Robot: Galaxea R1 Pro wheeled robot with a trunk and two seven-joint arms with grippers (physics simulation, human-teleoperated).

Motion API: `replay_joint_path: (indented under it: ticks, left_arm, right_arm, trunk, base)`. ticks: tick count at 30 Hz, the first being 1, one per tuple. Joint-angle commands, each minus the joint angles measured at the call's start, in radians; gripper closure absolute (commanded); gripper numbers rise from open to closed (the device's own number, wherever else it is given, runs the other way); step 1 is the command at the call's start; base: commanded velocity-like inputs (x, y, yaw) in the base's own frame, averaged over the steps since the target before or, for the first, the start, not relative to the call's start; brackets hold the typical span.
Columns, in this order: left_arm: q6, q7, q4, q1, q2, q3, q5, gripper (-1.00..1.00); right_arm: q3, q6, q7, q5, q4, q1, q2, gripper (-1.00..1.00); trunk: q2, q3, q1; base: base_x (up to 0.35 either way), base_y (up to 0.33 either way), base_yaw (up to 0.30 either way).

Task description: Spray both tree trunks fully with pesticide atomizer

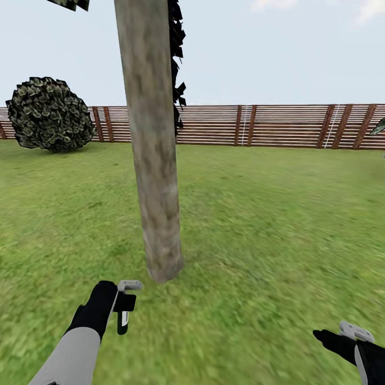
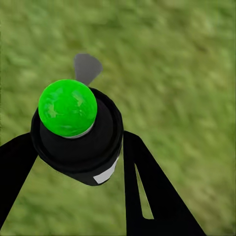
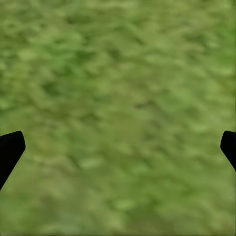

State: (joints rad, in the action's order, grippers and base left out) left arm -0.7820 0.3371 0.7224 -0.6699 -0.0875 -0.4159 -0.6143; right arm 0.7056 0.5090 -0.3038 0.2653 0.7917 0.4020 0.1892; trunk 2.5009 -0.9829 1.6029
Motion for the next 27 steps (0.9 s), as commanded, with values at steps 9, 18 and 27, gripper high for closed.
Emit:
replay_joint_path:
  ticks: [9, 18, 27]
  left_arm:
    - [-0.002, 0.01, 0.001, -0.001, -0.001, -0.006, -0.01, 1.0]
    - [-0.002, 0.01, -0.013, 0.0, -0.001, -0.006, -0.01, 1.0]
    - [-0.002, 0.01, -0.033, 0.0, 0.023, -0.006, -0.01, 1.0]
  right_arm:
    - [0.003, 0.003, -0.009, 0.01, 0.001, 0.001, -0.001, -1.0]
    - [0.004, 0.003, -0.009, 0.011, 0.001, 0.001, -0.001, -1.0]
    - [0.004, 0.003, -0.009, 0.011, 0.001, 0.001, -0.001, -1.0]
  trunk:
    - [0.0, -0.001, 0.0]
    - [0.0, -0.001, 0.0]
    - [0.0, -0.001, 0.0]
  base:
    - [0.034, 0.02, -0.023]
    - [0.147, 0.134, -0.209]
    - [-0.057, 0.003, -0.007]
